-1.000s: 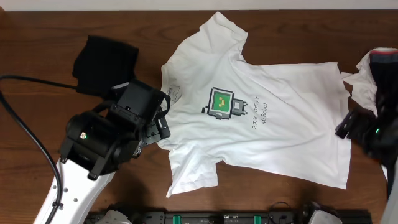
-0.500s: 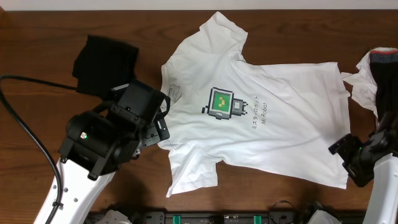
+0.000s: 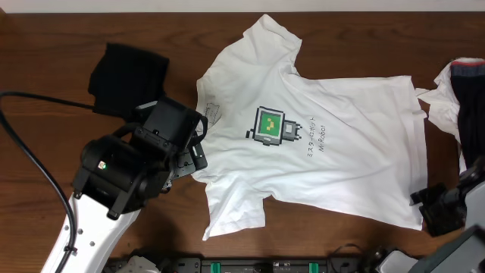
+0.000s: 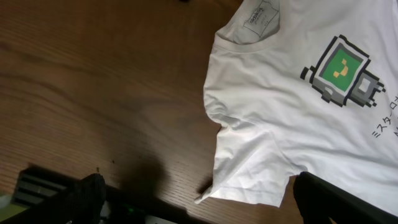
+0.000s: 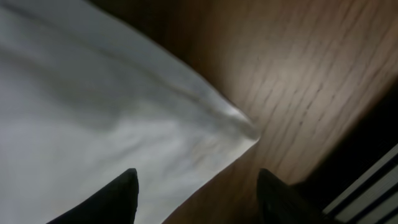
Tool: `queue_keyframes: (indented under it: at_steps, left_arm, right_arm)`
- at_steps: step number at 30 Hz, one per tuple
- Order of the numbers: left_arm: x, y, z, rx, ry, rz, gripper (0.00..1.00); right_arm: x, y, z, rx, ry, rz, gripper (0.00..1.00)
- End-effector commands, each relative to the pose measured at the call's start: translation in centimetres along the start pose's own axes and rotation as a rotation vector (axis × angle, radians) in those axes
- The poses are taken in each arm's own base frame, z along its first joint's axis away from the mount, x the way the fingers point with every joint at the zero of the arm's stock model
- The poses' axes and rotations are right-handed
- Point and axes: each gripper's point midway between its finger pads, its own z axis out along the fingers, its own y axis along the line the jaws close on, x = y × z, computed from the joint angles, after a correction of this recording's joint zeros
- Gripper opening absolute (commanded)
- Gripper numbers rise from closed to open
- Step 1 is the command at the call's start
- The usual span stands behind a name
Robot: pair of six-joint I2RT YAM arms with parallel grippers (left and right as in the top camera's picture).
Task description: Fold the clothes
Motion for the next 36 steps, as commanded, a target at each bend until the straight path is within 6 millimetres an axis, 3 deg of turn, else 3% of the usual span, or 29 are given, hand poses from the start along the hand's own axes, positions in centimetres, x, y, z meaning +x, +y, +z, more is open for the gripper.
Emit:
queue_keyframes:
  at_steps: [1,18,21,24,28,29,31,33,36]
  left_arm:
    - [-0.2,0.1,0.0,-0.007,-0.004,-0.006,0.98]
    - [-0.2,0.1,0.0,-0.007,-0.003,-0.006,0.98]
    - [-0.2,0.1,0.0,-0.007,-0.003,-0.006,0.98]
    - [-0.2,0.1,0.0,-0.007,-0.003,-0.006,0.98]
    - [0.0,0.4,0.0,-0.017,0.006,0.024,0.98]
    - [0.0,0.4,0.0,-0.017,0.006,0.034,0.92]
    - [0.2,0.4,0.0,-0.019,0.015,0.042,0.61]
    - [0.9,0.0,0.2,0.000,0.057,0.045,0.40]
    - [2.5,-0.8,0.7,0.036,0.144,0.052,0.30]
  right_arm:
    - [0.5,-1.0,1.4,0.044,0.039,0.019,0.59]
    - [0.0,-1.9,4.3,0.079,-0.020,-0.001,0.54]
    - [0.1,-1.4,4.9,0.044,-0.024,-0.035,0.41]
    - [0.2,-1.3,5.1,0.037,-0.023,-0.044,0.02]
    - [-0.1,-1.2,5.1,0.032,-0.036,-0.045,0.01]
    - [-0.1,-1.2,5.1,0.032,-0.036,-0.046,0.01]
    - [-0.2,-1.1,5.1,0.029,-0.040,-0.052,0.02]
    - [-0.3,-1.1,5.1,0.028,-0.044,-0.052,0.04]
    - [-0.4,-0.8,5.1,0.016,-0.046,-0.054,0.04]
